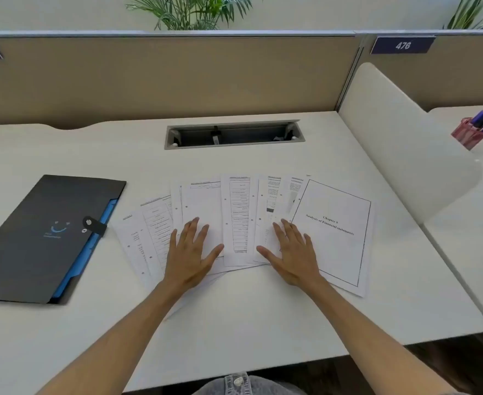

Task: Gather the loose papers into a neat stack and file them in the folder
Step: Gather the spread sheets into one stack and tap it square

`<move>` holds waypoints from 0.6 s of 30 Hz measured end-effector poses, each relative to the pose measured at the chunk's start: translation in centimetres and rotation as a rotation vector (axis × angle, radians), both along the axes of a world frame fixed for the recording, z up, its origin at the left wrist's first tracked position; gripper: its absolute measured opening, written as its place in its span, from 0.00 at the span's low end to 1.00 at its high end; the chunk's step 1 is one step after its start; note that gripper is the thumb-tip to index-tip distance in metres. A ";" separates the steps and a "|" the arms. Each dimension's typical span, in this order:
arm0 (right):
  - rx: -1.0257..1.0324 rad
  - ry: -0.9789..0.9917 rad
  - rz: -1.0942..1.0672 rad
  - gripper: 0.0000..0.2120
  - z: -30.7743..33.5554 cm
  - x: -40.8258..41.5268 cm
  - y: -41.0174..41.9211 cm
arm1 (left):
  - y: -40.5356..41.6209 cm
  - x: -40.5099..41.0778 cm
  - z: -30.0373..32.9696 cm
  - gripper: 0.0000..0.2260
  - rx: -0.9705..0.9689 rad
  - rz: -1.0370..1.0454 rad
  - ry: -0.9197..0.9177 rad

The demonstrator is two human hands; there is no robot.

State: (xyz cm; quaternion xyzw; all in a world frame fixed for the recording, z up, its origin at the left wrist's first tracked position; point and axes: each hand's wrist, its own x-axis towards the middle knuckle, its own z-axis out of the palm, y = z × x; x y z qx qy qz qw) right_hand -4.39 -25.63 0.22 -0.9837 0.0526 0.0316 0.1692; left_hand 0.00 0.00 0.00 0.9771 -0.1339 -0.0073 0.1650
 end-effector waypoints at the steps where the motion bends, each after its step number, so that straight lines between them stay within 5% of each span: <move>1: 0.004 0.018 -0.002 0.44 -0.1 -0.1 0.0 | -0.1 -0.1 0.0 0.40 0.011 0.004 0.006; 18: 0.008 -0.103 -0.111 0.40 0.6 -0.2 -2.5 | -3.1 0.2 0.1 0.32 -0.004 -0.019 -0.145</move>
